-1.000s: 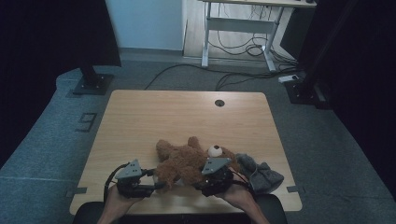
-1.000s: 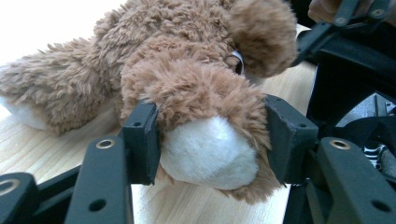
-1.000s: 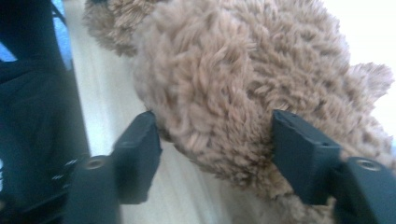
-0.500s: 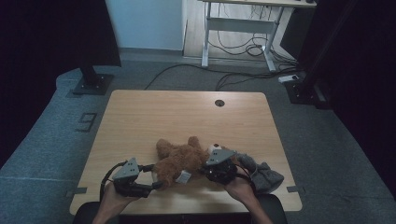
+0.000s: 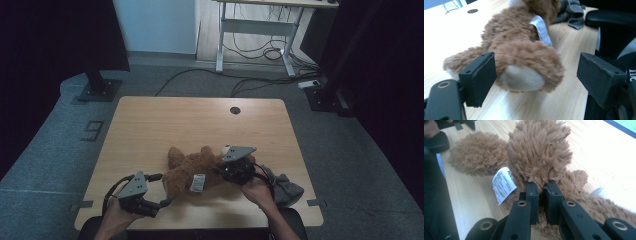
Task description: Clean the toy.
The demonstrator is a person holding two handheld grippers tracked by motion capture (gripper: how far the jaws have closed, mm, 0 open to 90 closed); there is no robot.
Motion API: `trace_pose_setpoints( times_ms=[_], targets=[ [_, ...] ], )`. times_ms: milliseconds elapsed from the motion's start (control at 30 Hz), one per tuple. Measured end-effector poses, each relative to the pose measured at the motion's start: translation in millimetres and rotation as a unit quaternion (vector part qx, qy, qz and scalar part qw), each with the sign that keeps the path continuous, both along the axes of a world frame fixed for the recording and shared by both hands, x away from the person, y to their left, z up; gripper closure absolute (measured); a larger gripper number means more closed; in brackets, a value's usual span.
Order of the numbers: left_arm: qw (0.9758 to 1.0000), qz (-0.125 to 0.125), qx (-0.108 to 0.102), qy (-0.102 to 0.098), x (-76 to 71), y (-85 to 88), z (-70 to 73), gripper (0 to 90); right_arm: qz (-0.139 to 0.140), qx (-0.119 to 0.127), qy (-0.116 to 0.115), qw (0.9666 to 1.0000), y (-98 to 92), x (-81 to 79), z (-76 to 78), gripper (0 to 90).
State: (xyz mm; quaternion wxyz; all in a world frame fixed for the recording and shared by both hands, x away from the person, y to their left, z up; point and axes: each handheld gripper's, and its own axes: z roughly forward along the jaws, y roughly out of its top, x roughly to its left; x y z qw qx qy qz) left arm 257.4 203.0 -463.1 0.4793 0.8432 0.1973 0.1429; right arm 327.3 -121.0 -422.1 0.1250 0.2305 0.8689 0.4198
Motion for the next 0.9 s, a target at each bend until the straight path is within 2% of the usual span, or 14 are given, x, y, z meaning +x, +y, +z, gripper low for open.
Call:
trace_pose_setpoints(
  times_ms=[133, 200, 333, 367, 433, 467, 500, 600, 633, 667, 733, 767, 900],
  targets=[
    [0.9997, -0.003, 0.024, -0.011, -2.2, -11.6, -7.3, 13.6, -0.006, 0.005, 0.012, 0.9999, -0.1, 4.8, 2.0, 82.8],
    [0.9988, 0.004, 0.041, -0.024, -2.7, -17.4, -10.4, 12.6, -0.008, 0.006, 0.015, 0.9998, 0.0, 6.4, 2.1, 82.8],
    [0.9935, 0.032, 0.089, -0.063, -0.8, -29.6, -15.4, 12.8, -0.013, 0.006, 0.022, 0.9997, -0.7, 8.0, 2.0, 82.7],
    [0.9912, 0.045, 0.099, -0.077, 0.1, -31.7, -16.1, 14.2, -0.013, 0.007, 0.024, 0.9996, -1.1, 8.3, 2.0, 82.7],
    [0.9867, 0.067, 0.112, -0.097, 1.9, -33.1, -16.2, 21.7, -0.014, 0.009, 0.026, 0.9995, -1.9, 9.1, 2.0, 82.7],
    [0.9851, 0.073, 0.116, -0.103, 2.4, -32.8, -15.9, 29.8, -0.014, 0.009, 0.027, 0.9995, -2.4, 9.3, 2.0, 82.6],
    [0.9851, 0.075, 0.114, -0.105, 4.1, -31.5, -15.1, 37.2, -0.014, 0.010, 0.027, 0.9995, -2.6, 9.6, 1.9, 82.6],
    [0.9873, 0.072, 0.104, -0.096, 8.7, -28.5, -11.8, 51.6, -0.016, 0.009, 0.028, 0.9994, -3.8, 10.4, 2.0, 82.4],
    [0.9888, 0.068, 0.096, -0.092, 10.3, -27.3, -10.1, 55.7, -0.017, 0.009, 0.029, 0.9994, -4.2, 10.8, 2.0, 82.2],
    [0.9909, 0.066, 0.082, -0.084, 12.4, -25.0, -7.6, 59.2, -0.017, 0.009, 0.031, 0.9993, -4.6, 11.1, 1.9, 81.9],
    [0.9958, 0.059, 0.043, -0.056, 18.6, -19.6, -1.8, 64.2, -0.019, 0.005, 0.032, 0.9993, -5.6, 11.8, 1.6, 80.3],
    [0.9971, 0.056, 0.027, -0.045, 21.6, -17.1, 1.3, 65.4, -0.020, 0.002, 0.035, 0.9992, -6.2, 12.3, 1.3, 79.8],
    [0.9989, 0.044, 0.001, -0.013, 32.1, -15.0, 12.6, 67.0, -0.021, -0.001, 0.038, 0.9990, -10.1, 13.3, -0.6, 76.0]
  ],
)
